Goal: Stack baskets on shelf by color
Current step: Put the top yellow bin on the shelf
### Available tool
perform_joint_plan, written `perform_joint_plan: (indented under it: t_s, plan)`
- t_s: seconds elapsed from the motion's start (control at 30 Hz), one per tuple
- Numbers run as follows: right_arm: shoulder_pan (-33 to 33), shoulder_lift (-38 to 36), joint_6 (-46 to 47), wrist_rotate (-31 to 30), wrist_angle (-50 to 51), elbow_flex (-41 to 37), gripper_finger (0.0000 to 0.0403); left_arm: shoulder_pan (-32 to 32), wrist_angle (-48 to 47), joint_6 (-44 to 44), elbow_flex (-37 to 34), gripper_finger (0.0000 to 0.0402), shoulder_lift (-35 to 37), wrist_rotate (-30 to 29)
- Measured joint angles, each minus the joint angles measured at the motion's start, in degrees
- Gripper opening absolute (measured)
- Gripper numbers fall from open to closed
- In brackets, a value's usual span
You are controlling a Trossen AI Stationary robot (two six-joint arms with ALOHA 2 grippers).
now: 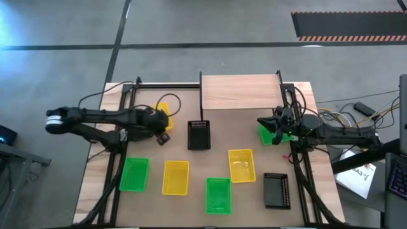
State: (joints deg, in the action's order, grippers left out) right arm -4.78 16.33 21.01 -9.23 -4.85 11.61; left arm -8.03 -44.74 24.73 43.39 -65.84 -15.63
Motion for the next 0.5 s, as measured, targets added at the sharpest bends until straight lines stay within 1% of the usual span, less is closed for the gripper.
perform_joint_plan:
  t_s: [0.13,0.23,0.37,0.5]
  plan:
    - [0.0,3.1,-4.3,0.0,0.3,3.4,0.0009,-0.6,-0.1,-1.4,0.5,0.0147,-4.6,0.5]
    - [0.0,5.7,-6.6,0.0,0.3,5.6,0.0009,-1.5,-0.3,-2.5,0.1,0.0169,-7.6,0.5]
    - [0.0,9.1,-8.3,0.0,0.3,7.8,0.0009,-3.0,0.3,-6.2,0.0,0.0167,-11.5,0.6]
    - [0.0,12.4,-8.3,0.0,0.4,9.5,0.0009,-5.1,2.3,-10.8,0.0,0.0144,-14.8,2.4]
